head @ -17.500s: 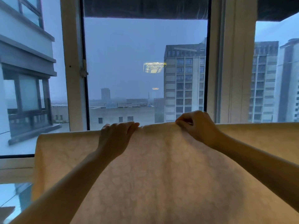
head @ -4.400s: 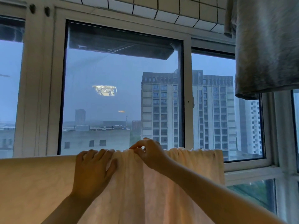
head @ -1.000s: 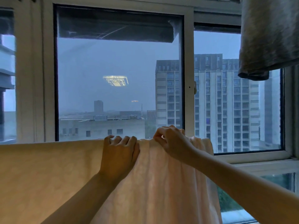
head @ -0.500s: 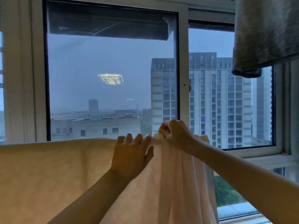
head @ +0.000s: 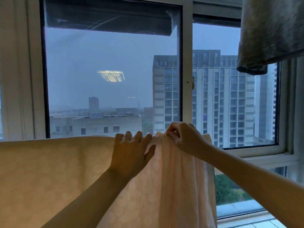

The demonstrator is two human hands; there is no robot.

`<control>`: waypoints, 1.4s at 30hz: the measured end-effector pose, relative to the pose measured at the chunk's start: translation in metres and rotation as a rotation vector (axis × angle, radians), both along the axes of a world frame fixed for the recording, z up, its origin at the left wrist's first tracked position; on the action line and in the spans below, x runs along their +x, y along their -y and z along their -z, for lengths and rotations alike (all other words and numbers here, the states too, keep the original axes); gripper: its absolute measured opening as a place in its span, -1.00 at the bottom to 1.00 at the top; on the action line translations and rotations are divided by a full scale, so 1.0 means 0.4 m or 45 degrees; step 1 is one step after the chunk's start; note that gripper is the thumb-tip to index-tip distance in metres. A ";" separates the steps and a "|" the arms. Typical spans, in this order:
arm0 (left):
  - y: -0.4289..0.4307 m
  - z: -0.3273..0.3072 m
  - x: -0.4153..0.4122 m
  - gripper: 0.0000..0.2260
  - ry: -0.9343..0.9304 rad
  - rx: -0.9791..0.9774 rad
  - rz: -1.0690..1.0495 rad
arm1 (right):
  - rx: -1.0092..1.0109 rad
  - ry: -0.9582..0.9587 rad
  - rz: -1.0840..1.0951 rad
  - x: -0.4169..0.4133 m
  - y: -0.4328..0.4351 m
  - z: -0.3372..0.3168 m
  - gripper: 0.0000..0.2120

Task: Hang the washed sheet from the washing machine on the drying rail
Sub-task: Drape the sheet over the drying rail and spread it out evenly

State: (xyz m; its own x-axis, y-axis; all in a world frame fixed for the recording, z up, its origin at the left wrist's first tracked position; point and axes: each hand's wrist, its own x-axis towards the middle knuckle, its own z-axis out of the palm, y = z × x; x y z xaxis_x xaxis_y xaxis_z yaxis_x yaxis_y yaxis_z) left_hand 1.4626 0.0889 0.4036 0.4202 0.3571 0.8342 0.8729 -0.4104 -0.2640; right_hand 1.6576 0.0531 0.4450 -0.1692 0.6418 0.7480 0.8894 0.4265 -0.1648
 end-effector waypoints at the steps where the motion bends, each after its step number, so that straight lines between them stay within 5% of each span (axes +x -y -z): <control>1: 0.003 0.000 0.000 -0.60 0.002 0.000 -0.001 | 0.005 -0.002 0.022 -0.001 -0.002 0.001 -0.92; 10: 0.013 -0.002 0.020 -0.53 -0.015 -0.052 0.083 | 0.061 -0.065 0.230 0.052 0.007 -0.037 -0.86; 20: 0.017 0.022 0.109 -0.57 -0.012 0.049 0.145 | -0.213 -0.092 0.017 0.085 0.058 -0.022 -0.80; 27: 0.016 0.017 0.118 -0.59 0.016 0.066 0.130 | -0.092 0.087 0.052 0.105 0.046 0.019 -0.77; 38: 0.026 0.011 0.121 -0.61 0.057 0.037 0.102 | 0.162 -0.216 0.187 0.222 0.040 -0.032 -0.84; 42: 0.024 0.014 0.134 -0.62 0.064 0.050 0.087 | -0.069 -0.035 0.238 0.281 0.051 0.014 -0.86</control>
State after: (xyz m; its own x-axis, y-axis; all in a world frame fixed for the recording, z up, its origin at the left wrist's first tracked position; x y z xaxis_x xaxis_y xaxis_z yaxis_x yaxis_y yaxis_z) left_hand 1.5162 0.0795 0.3981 0.3999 0.2959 0.8675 0.8558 -0.4595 -0.2378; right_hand 1.7699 0.0327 0.4396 -0.0234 0.6993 0.7144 0.9471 0.2442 -0.2080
